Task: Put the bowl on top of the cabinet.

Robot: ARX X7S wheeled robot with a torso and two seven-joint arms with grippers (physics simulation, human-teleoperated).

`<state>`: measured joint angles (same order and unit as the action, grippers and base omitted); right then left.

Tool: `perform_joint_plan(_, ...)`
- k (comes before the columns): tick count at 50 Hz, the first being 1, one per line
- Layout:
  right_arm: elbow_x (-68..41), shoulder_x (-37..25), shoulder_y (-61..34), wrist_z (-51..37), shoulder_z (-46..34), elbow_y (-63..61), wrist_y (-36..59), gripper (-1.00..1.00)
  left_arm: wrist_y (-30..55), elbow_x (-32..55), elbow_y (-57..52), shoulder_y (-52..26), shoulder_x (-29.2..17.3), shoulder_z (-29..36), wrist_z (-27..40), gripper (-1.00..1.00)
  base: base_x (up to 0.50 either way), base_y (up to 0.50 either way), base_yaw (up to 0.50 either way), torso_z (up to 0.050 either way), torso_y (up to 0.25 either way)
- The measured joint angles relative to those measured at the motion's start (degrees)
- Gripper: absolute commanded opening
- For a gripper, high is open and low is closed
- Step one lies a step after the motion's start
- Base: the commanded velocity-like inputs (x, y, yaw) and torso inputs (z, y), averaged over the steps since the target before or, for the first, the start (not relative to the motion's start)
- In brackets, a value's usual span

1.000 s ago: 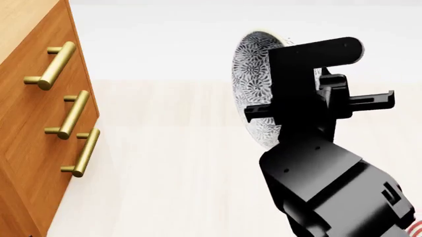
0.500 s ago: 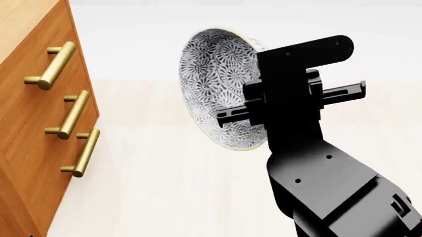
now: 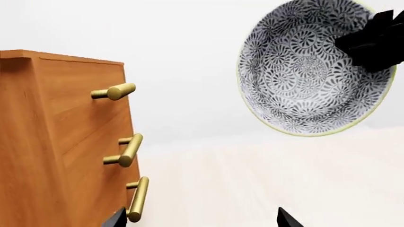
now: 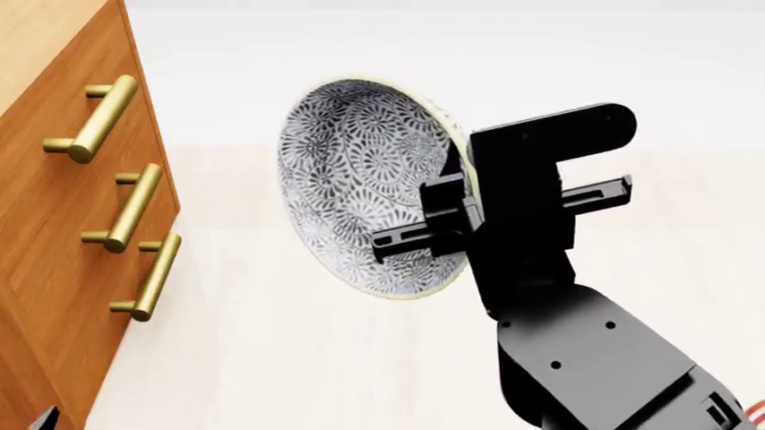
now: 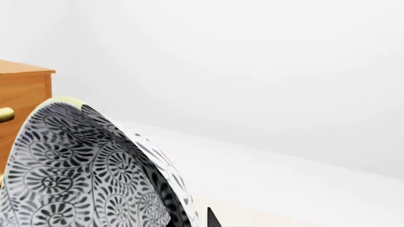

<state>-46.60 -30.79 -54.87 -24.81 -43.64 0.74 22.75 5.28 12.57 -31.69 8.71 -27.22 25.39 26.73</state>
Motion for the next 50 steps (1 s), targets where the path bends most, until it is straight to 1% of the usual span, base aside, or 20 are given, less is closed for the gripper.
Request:
perform_joint_plan(12,0.7,0.1,1.5,1.6,-0.5,0.1,-2.2,-1.0,9.7,-0.7,-6.8,-4.4,-0.3,1.2,0.8,1.0,0.0,0.0,0.0,0.0,0.001)
perform_joint_plan(32,0.1,-1.5,3.5,5.4,-0.9,-5.0,-5.2,-1.0,31.5,-3.2,-19.4,-15.8,1.5,6.1,2.9,1.0,0.0,0.0,0.0,0.001,0.0)
perform_joint_plan(40,0.2,-2.3,4.7,7.3,-1.6,-7.2,-6.5,-1.0,35.5,-3.6,-21.2,-18.2,2.1,7.2,3.2,1.0,0.0,0.0,0.0,0.0,0.001)
perform_joint_plan(50,1.1,-3.3,6.0,8.8,-2.9,-10.4,-7.5,-1.0,37.2,-3.7,-22.0,-19.5,2.4,7.5,3.4,1.0,0.0,0.0,0.0,0.0,0.0)
